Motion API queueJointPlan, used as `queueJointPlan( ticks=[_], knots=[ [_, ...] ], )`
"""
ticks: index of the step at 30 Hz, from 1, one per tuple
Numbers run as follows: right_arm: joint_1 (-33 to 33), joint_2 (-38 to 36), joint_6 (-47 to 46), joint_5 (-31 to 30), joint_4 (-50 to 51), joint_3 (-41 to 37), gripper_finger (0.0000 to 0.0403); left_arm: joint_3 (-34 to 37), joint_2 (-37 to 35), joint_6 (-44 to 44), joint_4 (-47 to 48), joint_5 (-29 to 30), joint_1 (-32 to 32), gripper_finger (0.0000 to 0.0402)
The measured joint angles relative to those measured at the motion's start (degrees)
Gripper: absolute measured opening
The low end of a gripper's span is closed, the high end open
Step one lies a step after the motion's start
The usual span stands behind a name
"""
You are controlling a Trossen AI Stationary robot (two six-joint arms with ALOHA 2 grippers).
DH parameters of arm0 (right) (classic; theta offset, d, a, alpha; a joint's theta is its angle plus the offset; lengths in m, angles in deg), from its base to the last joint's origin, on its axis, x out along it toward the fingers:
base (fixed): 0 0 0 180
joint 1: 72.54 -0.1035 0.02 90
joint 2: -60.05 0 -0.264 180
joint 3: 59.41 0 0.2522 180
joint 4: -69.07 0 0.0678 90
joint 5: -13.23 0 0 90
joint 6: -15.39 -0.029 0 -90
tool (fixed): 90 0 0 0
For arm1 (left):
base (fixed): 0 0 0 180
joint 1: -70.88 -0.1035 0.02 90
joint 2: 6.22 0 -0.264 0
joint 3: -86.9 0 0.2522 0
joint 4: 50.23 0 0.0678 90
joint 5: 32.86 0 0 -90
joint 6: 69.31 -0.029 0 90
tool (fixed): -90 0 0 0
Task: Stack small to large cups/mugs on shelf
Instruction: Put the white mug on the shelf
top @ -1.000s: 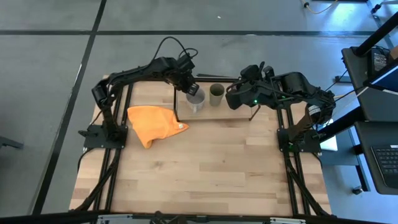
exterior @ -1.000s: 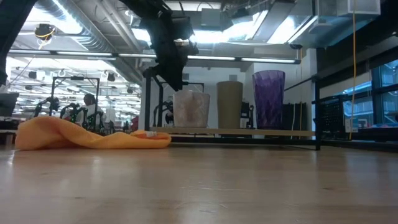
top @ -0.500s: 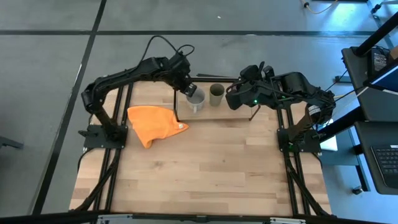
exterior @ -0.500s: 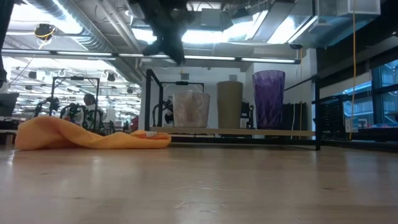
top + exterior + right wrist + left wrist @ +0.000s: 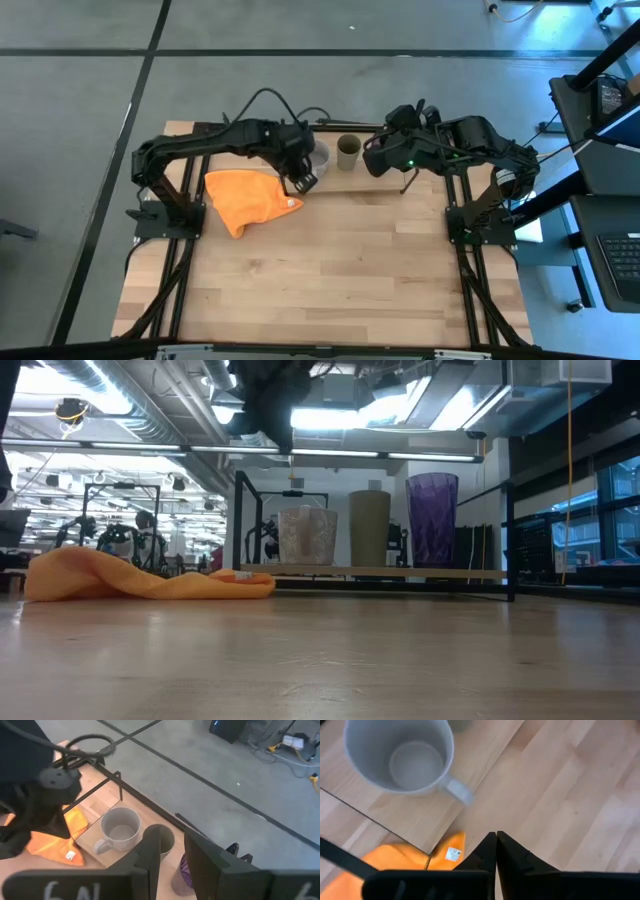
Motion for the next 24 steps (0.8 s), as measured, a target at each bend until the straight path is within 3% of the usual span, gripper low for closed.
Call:
queueJointPlan(
  ticks=[16,24],
  knots=[
    [-0.2,-0.2,-0.2,1.8,0.0,0.0,0.0091,0.4,5.4,-0.9,0.7,1.6,0.4,0.0000],
    [-0.2,-0.2,-0.1,1.8,0.0,0.0,0.0091,4.7,5.7,-1.7,-2.1,0.7,0.1,0.0000]
  ],
)
